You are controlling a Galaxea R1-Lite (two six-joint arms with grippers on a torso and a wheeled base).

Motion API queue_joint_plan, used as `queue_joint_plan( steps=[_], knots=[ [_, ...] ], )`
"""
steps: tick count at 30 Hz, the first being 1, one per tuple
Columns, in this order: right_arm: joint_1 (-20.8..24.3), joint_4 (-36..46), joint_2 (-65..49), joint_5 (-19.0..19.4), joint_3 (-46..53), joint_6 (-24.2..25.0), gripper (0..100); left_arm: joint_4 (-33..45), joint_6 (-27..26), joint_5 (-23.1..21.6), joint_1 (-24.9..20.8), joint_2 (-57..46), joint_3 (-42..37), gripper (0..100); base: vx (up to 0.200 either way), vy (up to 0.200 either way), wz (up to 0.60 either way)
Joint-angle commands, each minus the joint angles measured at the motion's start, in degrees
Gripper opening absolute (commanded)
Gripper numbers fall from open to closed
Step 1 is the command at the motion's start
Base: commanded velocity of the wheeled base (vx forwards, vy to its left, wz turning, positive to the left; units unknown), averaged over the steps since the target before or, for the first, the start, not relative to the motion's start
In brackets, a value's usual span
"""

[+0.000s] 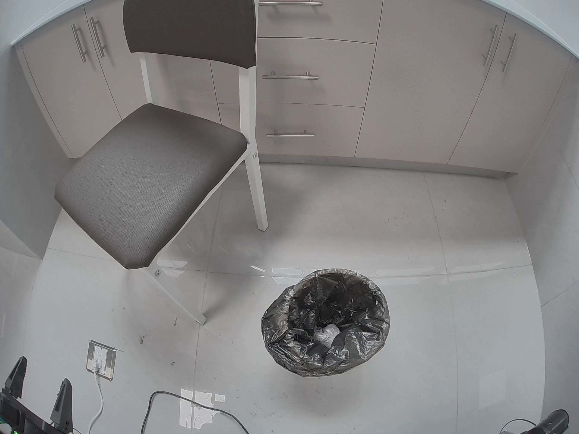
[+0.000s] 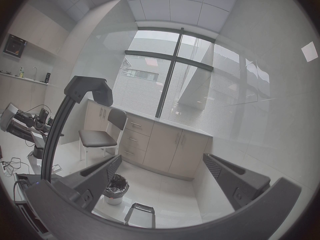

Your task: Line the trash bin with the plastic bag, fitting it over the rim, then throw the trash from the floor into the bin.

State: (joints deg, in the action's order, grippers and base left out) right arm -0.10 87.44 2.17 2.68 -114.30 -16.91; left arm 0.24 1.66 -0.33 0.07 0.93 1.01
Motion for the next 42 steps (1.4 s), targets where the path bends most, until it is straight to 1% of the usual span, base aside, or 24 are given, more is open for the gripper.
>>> queue_joint_plan(
  steps=[1,3,4,5,9,12,13,14,15,16,17,18,19,20,21,22,26,32,34,36,37,38,42],
  knots=[
    [0.2,-10.5,-2.2,0.2,16.0,1.3,100,0.0,0.0,0.0,0.0,-0.9,-0.8,100,0.0,0.0,0.0],
    [0.2,-17.7,-2.2,0.0,27.0,2.2,100,0.0,0.0,0.0,0.0,-0.9,-0.8,100,0.0,0.0,0.0],
    [0.3,-19.4,-2.2,0.0,29.6,2.4,100,0.0,0.0,0.0,0.0,-0.9,-0.8,100,0.0,0.0,0.0],
    [0.2,-25.7,-2.2,0.0,38.0,3.0,100,0.0,0.0,0.0,0.0,-0.9,-0.8,100,0.0,0.0,0.0],
    [0.2,-43.2,-2.2,0.1,60.9,5.8,100,0.0,-0.1,0.0,0.0,-0.9,-0.8,100,0.0,0.0,0.0],
    [0.1,-60.8,-2.2,0.1,81.2,12.5,100,0.0,0.0,0.0,0.0,-0.9,-0.8,100,0.0,0.0,0.0],
    [0.1,-62.7,-2.2,0.1,83.1,13.1,100,0.0,0.0,0.0,0.0,-0.9,-0.8,100,0.0,0.0,0.0],
    [0.1,-74.2,-2.2,-0.5,93.1,15.6,100,0.0,0.0,0.0,0.0,-0.9,-0.8,100,0.0,0.0,0.0],
    [0.1,-78.3,-2.2,-0.9,96.6,16.2,100,0.0,0.0,0.0,0.0,-0.9,-0.8,100,0.0,0.0,0.0],
    [0.1,-78.3,-2.2,-0.9,96.6,16.2,100,0.0,0.0,0.0,0.0,-0.9,-0.8,100,0.0,0.0,0.0],
    [0.1,-86.4,-2.2,-3.8,103.6,16.7,100,0.0,0.0,0.0,0.0,-0.9,-0.8,100,0.0,0.0,0.0],
    [0.1,-89.6,-2.2,-6.4,106.7,16.7,100,0.0,0.0,0.0,0.0,-0.9,-0.8,100,0.0,0.0,0.0],
    [0.1,-90.5,-2.2,-7.2,107.6,16.7,100,0.0,0.0,0.0,0.0,-0.9,-0.8,100,0.0,0.0,0.0],
    [0.1,-92.8,-2.2,-8.9,110.7,16.6,100,0.0,0.0,0.0,0.0,-0.9,-0.8,100,0.0,0.0,0.0],
    [0.1,-93.9,-2.2,-9.4,112.6,16.5,100,0.0,0.0,0.0,0.0,-0.9,-0.8,100,0.0,0.0,0.0],
    [0.1,-94.9,-2.2,-9.4,114.3,16.4,100,0.0,0.0,0.0,0.0,-0.9,-0.8,100,0.0,0.0,0.0],
    [0.1,-91.4,-2.2,-9.9,114.3,17.2,100,0.0,0.0,0.0,0.0,-0.9,-0.8,100,0.0,0.0,0.0],
    [0.1,-90.6,-2.2,-9.2,114.3,17.3,100,0.0,0.0,0.0,0.0,-0.9,-0.8,100,0.0,0.0,0.0],
    [0.1,-90.6,-2.2,-8.8,114.3,17.3,100,0.0,0.0,0.0,0.0,-0.9,-0.8,100,0.0,0.0,0.0],
    [0.0,-90.1,-2.2,-5.9,114.3,17.8,100,0.0,0.0,0.0,0.0,-0.9,-0.8,100,0.0,0.0,0.0],
    [0.0,-88.7,-2.2,-4.1,114.3,17.0,100,0.0,0.0,0.0,0.0,-0.9,-0.8,100,0.0,0.0,0.0],
    [0.0,-87.6,-2.2,-3.0,114.3,16.0,100,0.0,-0.1,0.0,0.0,-0.9,-0.8,100,0.0,0.0,0.0],
    [0.0,-87.7,-2.2,-2.9,114.2,15.5,100,0.0,0.0,0.0,0.0,-0.9,-0.8,100,0.0,0.0,0.0]
  ],
)
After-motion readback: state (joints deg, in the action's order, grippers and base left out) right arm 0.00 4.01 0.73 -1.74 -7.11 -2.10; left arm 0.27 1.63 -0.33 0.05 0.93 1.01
